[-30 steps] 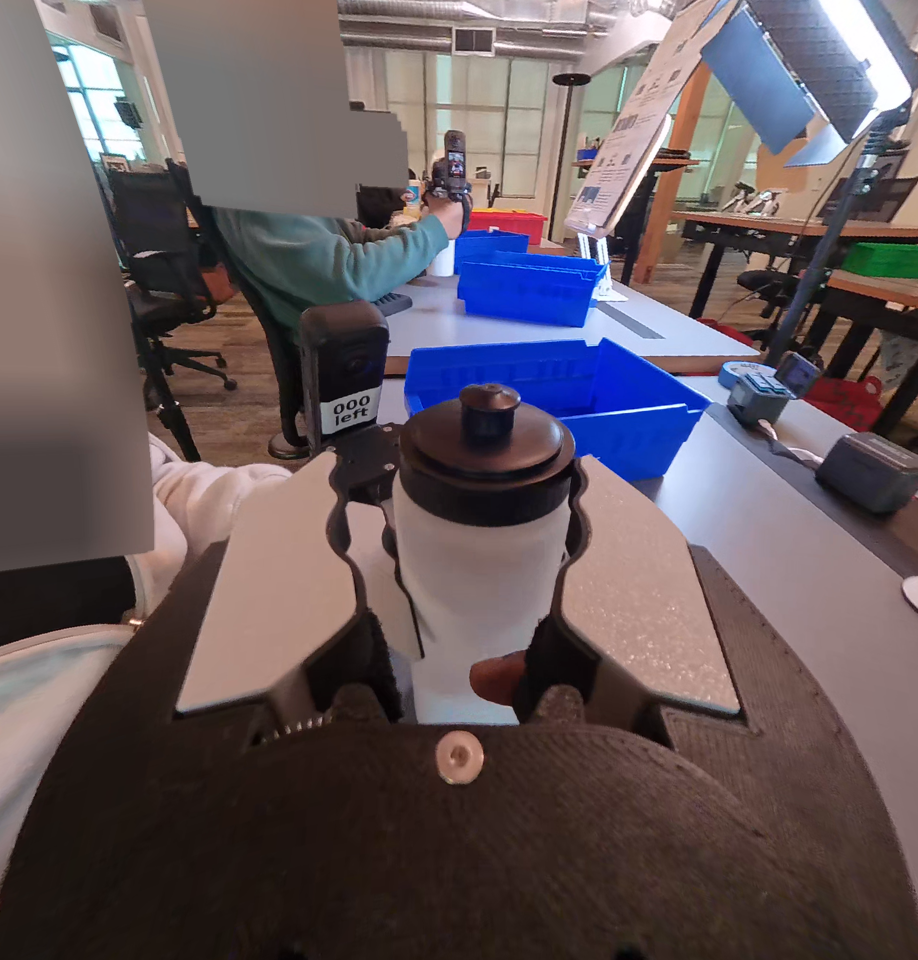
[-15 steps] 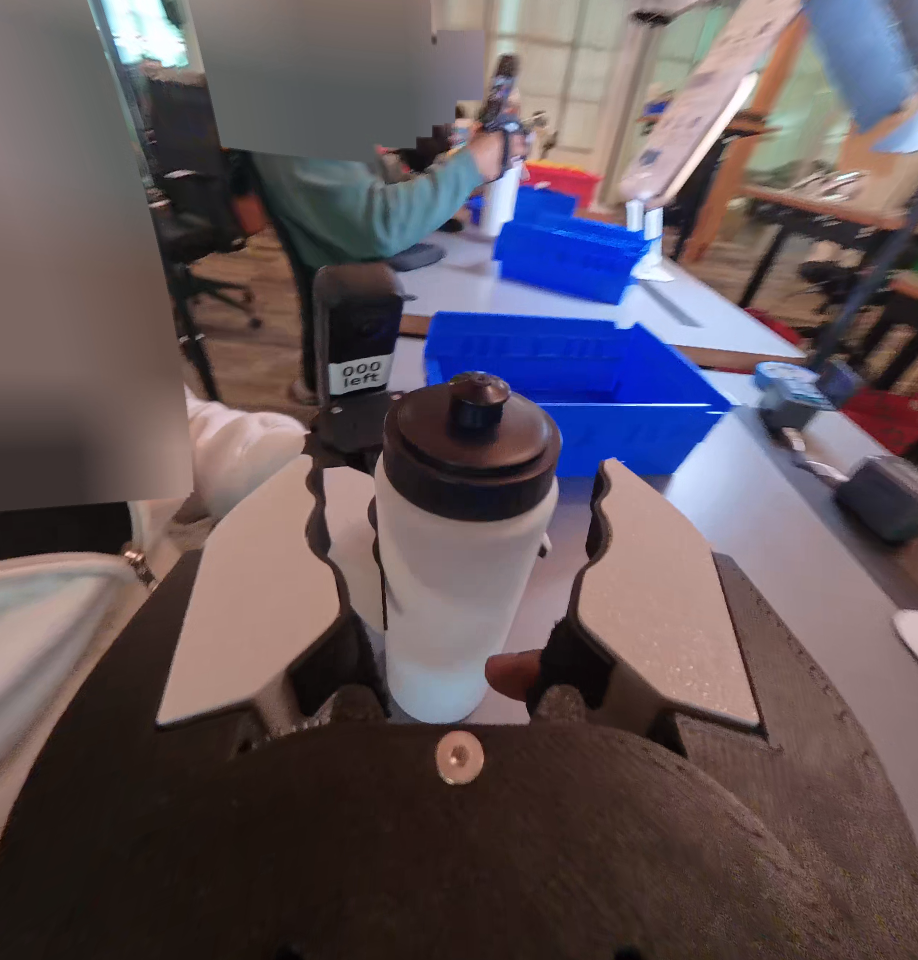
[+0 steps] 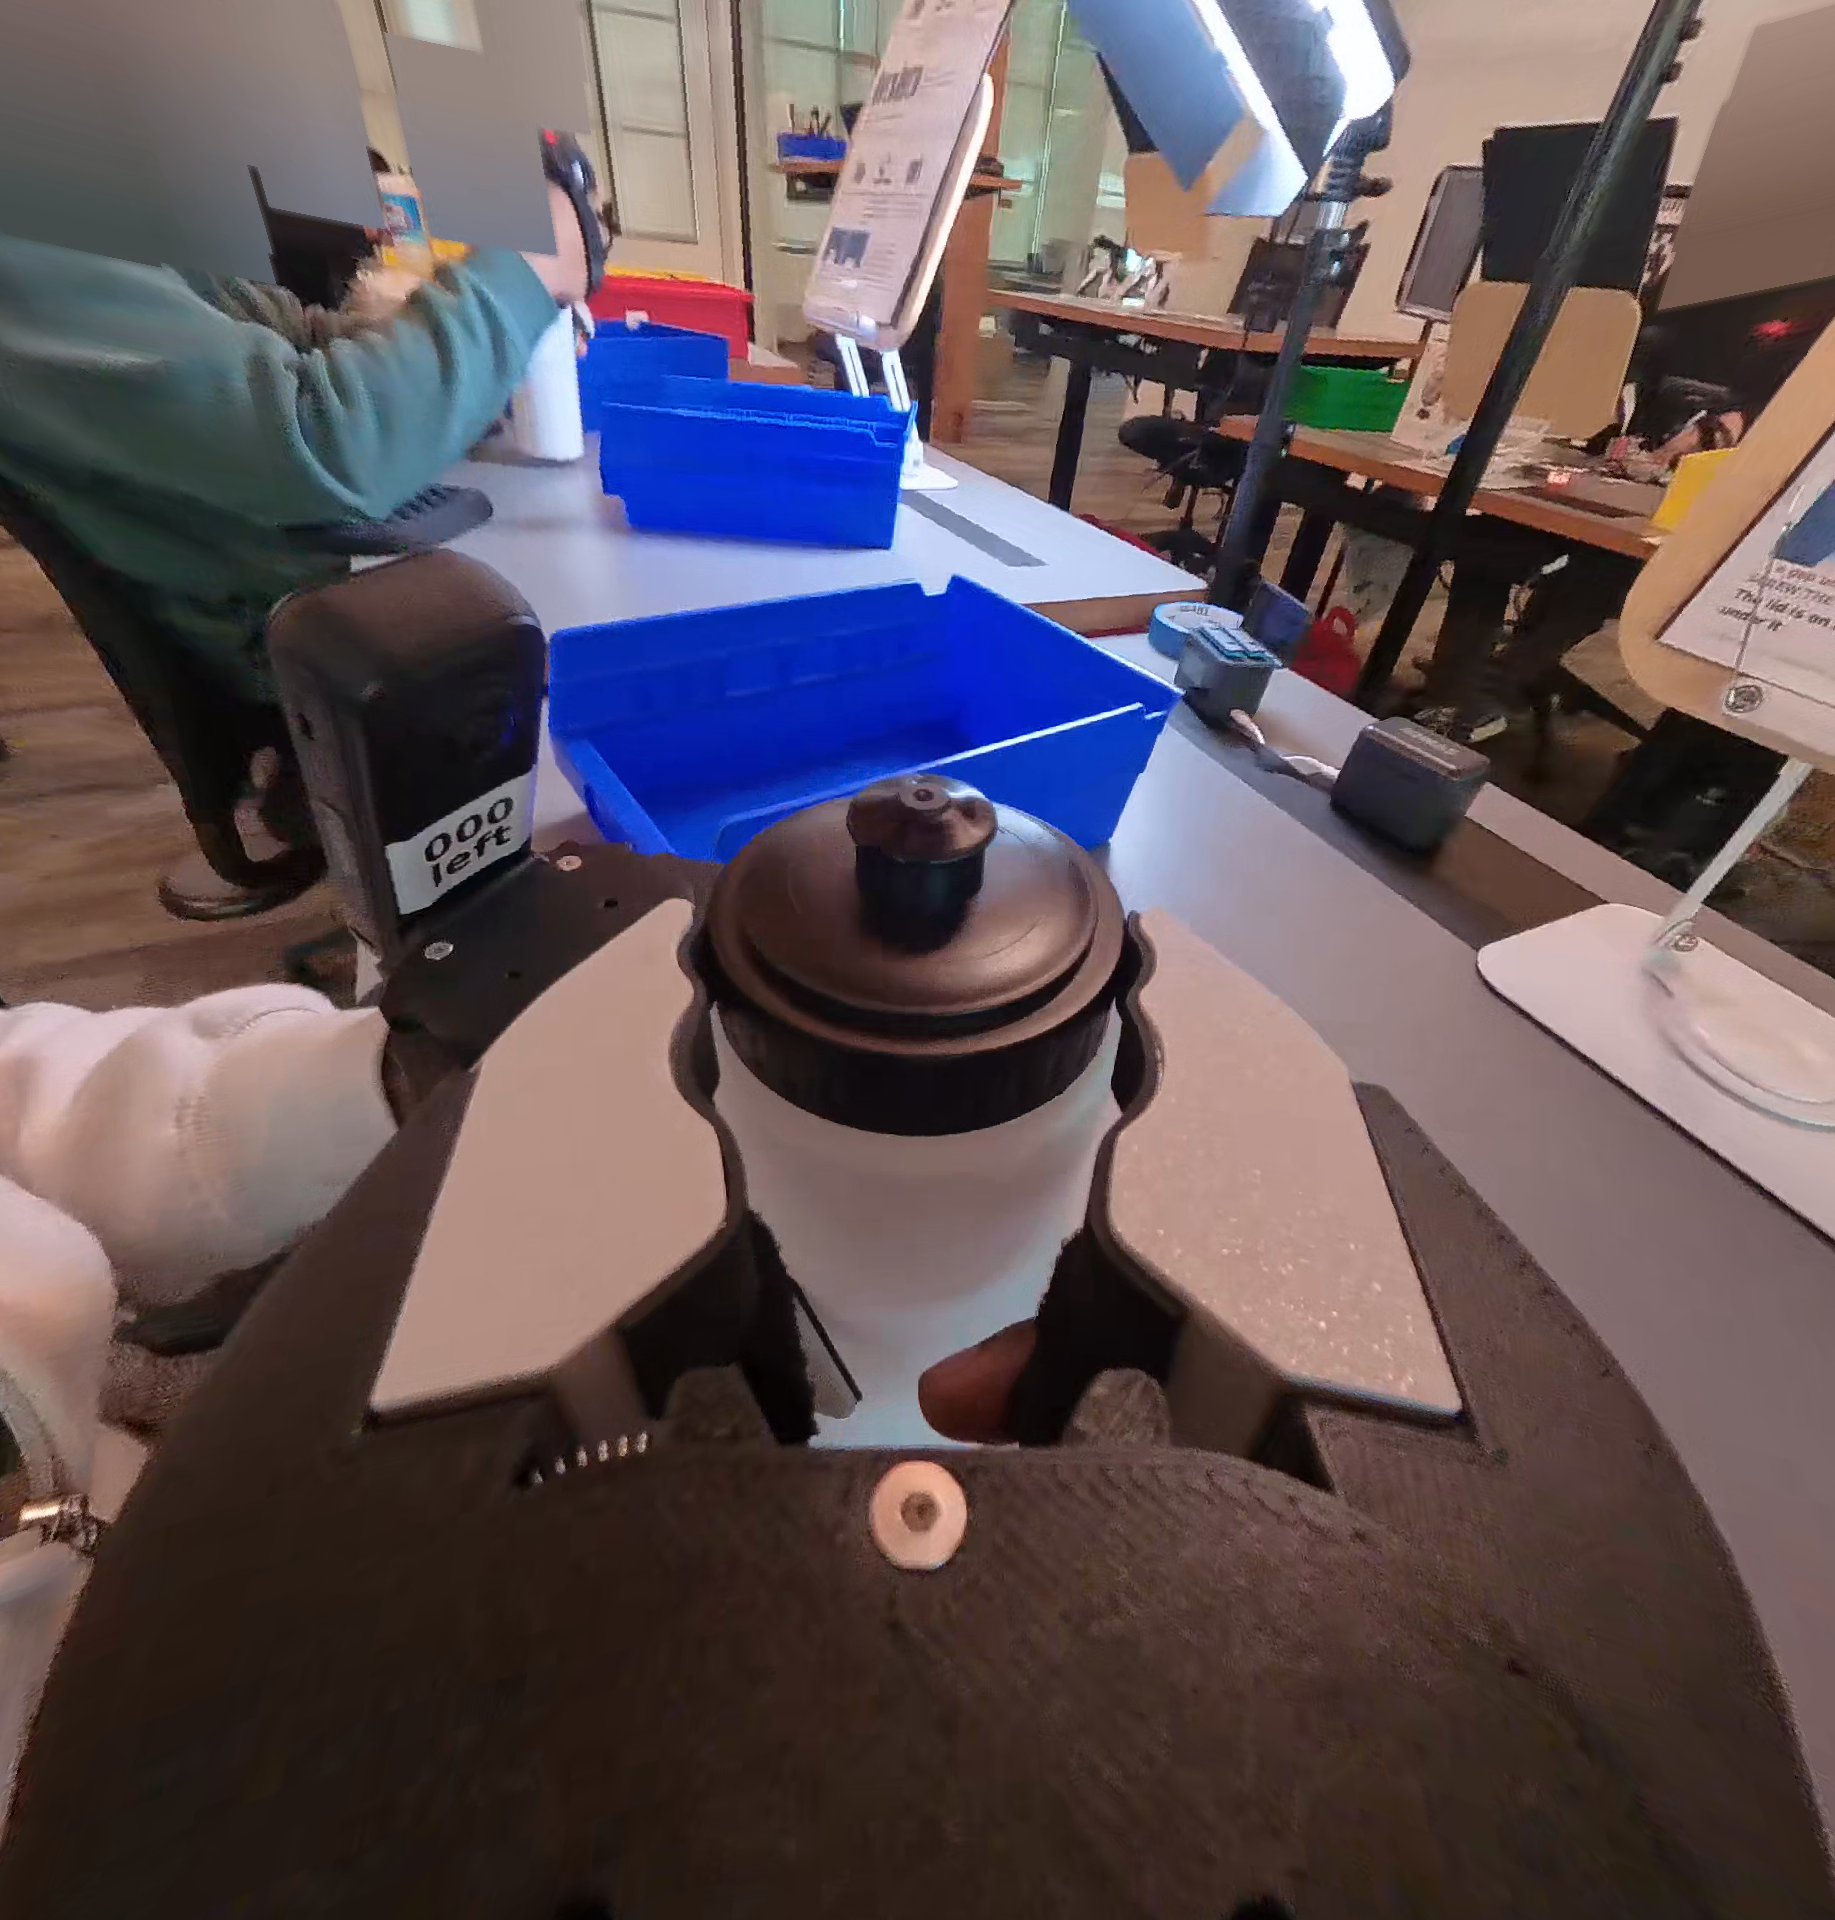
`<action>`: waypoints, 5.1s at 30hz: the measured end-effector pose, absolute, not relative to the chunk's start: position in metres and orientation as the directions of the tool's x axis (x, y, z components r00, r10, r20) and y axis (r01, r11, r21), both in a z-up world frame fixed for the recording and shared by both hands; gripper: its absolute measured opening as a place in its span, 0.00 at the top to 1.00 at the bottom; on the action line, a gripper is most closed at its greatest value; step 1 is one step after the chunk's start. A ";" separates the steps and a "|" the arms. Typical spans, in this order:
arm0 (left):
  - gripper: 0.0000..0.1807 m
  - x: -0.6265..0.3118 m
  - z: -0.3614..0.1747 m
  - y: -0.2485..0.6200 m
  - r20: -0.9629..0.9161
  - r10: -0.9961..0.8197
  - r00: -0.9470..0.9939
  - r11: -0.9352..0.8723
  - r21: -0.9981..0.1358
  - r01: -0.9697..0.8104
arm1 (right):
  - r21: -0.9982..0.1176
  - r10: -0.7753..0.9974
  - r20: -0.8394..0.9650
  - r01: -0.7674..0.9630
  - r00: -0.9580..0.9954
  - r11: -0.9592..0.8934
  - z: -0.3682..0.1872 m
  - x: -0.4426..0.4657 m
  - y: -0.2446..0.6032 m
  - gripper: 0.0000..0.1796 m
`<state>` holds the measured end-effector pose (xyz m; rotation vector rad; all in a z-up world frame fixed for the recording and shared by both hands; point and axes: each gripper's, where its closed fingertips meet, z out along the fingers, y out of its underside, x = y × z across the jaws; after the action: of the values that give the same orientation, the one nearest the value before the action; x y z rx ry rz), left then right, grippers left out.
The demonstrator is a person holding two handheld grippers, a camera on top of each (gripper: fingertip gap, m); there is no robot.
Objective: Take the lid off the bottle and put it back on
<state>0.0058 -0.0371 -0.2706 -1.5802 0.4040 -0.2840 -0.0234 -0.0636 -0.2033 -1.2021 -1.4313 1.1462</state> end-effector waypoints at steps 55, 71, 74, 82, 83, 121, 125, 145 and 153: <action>0.52 0.047 -0.281 -0.050 -0.026 -0.552 0.833 -0.108 -0.989 -0.102 | -0.999 0.949 0.052 -0.005 -0.310 0.053 -0.198 0.002 -0.084 0.57; 0.53 0.050 -0.280 -0.047 -0.030 -0.491 0.871 -0.111 -0.989 -0.097 | -0.997 0.979 0.029 -0.076 -0.202 0.014 -0.197 0.008 -0.077 0.57; 0.53 0.051 -0.281 -0.047 -0.032 -0.474 0.880 -0.123 -0.987 -0.102 | -0.997 0.985 0.034 -0.080 -0.169 0.020 -0.197 0.010 -0.076 0.57; 0.53 0.052 -0.282 -0.047 -0.040 -0.479 0.877 -0.144 -0.982 -0.124 | -0.996 0.992 0.032 -0.081 -0.121 0.023 -0.196 0.012 -0.074 0.57; 0.53 0.053 -0.282 -0.046 -0.050 -0.472 0.880 -0.145 -0.981 -0.133 | -0.997 0.989 0.039 -0.071 -0.140 0.029 -0.196 0.013 -0.074 0.57; 0.53 0.021 -0.248 -0.053 0.330 -0.557 0.762 -0.050 -0.929 0.366 | -0.990 0.951 0.131 0.005 -0.279 0.137 -0.221 0.033 -0.071 0.38; 0.53 -0.012 -0.224 -0.064 0.468 -0.628 0.622 0.026 -0.786 0.617 | -0.989 0.959 0.109 0.070 -0.261 0.132 -0.245 0.035 -0.073 0.31; 0.37 -0.001 -0.211 -0.083 0.218 -0.620 0.753 0.276 -0.838 0.470 | -0.856 0.846 0.513 0.153 0.147 0.493 -0.235 0.025 -0.055 0.54; 0.33 -0.009 -0.213 -0.075 0.085 -0.418 0.904 0.437 -0.854 0.283 | -0.973 0.742 0.233 0.145 0.629 0.182 -0.181 0.158 0.089 0.54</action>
<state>-0.0094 -0.0751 -0.2131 -1.0310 0.1465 -0.4378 0.1580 0.0895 -0.1809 -1.3504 -0.8318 0.4983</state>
